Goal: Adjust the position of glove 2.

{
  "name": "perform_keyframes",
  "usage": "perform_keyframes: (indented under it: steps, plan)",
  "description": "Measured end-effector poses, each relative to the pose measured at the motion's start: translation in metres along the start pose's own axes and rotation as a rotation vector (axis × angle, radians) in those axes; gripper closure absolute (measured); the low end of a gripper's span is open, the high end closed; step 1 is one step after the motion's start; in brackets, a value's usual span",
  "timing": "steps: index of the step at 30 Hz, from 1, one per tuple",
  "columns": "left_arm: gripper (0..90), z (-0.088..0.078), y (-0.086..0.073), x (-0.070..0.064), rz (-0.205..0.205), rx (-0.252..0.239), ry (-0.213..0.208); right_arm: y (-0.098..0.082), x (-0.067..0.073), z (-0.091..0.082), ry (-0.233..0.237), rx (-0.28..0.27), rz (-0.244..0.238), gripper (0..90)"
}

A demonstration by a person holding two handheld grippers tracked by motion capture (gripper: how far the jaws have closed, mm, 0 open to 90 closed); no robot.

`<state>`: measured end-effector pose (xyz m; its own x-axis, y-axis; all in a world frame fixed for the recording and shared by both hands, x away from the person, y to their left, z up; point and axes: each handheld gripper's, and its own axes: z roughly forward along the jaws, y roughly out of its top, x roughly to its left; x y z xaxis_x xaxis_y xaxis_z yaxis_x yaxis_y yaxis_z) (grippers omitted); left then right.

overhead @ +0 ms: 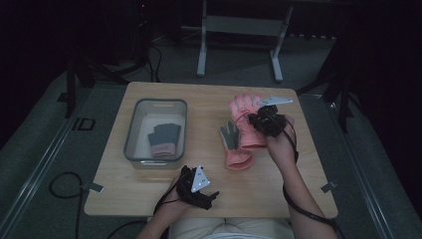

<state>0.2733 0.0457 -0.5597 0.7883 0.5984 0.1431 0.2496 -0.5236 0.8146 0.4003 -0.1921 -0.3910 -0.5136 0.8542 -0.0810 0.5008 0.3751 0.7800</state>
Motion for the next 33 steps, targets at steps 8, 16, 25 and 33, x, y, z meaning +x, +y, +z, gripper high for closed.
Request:
perform_keyframes:
  steps: [8, 16, 25, 33]
  plan:
    - [2.5, 0.000, 0.000, -0.001, 0.004, 0.000, -0.001, -0.004, 0.017, 0.012, 0.017, 0.015, -0.006, 87.2]
    - [2.5, 0.000, 0.000, 0.000, 0.004, 0.002, -0.004, -0.022, 0.020, 0.036, 0.008, 0.073, 0.023, 87.3]
    - [2.5, 0.000, 0.000, -0.001, 0.002, 0.000, -0.004, -0.043, 0.022, 0.062, -0.005, 0.131, 0.050, 87.2]
    - [2.5, 0.000, 0.000, -0.001, 0.006, 0.001, -0.004, -0.057, 0.026, 0.079, -0.015, 0.158, 0.038, 86.3]
